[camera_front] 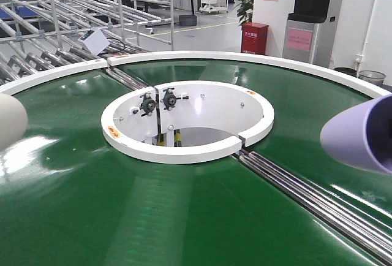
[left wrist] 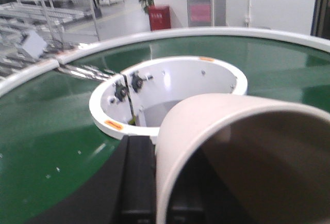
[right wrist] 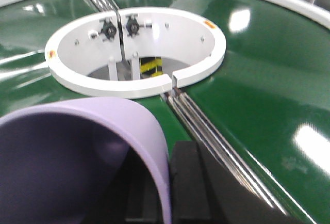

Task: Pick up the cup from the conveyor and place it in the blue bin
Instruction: 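Lift both held cups up off the conveyor belt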

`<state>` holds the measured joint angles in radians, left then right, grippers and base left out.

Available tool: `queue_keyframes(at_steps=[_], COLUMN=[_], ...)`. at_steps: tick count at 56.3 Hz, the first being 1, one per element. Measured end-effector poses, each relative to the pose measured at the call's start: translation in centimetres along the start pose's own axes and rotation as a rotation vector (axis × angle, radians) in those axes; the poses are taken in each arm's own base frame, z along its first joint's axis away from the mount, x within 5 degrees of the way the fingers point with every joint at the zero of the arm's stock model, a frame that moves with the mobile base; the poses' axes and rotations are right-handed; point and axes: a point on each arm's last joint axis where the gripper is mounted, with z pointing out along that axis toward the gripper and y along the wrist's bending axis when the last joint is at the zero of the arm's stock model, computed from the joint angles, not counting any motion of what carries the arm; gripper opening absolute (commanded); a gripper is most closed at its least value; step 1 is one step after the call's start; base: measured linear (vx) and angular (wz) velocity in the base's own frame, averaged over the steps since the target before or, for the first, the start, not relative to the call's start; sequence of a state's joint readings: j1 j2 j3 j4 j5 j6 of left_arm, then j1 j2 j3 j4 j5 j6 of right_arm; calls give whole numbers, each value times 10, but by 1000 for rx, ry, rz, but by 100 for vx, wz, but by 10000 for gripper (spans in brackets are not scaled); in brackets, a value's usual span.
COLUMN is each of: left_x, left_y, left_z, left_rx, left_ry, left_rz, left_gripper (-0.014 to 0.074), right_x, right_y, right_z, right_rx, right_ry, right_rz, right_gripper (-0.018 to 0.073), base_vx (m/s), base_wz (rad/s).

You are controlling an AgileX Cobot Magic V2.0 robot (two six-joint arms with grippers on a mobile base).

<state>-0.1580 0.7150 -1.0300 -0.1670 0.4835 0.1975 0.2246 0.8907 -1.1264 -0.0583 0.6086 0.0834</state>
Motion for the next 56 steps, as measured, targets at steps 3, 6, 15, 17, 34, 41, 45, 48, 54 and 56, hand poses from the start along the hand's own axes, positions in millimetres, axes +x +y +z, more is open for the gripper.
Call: queue_keyframes(at_steps=[3, 6, 15, 17, 34, 41, 45, 48, 54, 56], left_x=[-1, 0, 0, 0, 1, 1, 1, 1, 1, 1], left_y=[0, 0, 0, 0, 0, 0, 0, 0, 0, 0], left_z=[0, 0, 0, 0, 0, 0, 0, 0, 0, 0], left_rx=[-4, -5, -4, -3, -3, -3, -3, -3, -3, -3], left_ry=[-6, -5, 2, 4, 4, 4, 4, 4, 4, 4], left_rz=[6, 7, 7, 7, 8, 8, 8, 8, 8, 8], left_gripper=[0, 0, 0, 0, 0, 0, 0, 0, 0, 0], right_x=[0, 0, 0, 0, 0, 0, 1, 1, 1, 1], right_y=[0, 0, 0, 0, 0, 0, 0, 0, 0, 0], right_z=[-2, -3, -2, -2, -2, -2, -2, -2, -2, -2], right_rx=[-1, -1, -1, -1, -1, -1, -1, -1, -1, -1], right_ry=[-11, -16, -15, -15, -16, -17, -16, -16, -16, -16], right_rz=[0, 0, 0, 0, 0, 0, 0, 0, 0, 0], right_gripper=[-9, -9, -9, -9, -9, -9, -9, -9, -9, -9], base_vx=[0, 0, 0, 0, 0, 0, 0, 0, 0, 0], base_wz=[0, 0, 0, 0, 0, 0, 0, 0, 0, 0])
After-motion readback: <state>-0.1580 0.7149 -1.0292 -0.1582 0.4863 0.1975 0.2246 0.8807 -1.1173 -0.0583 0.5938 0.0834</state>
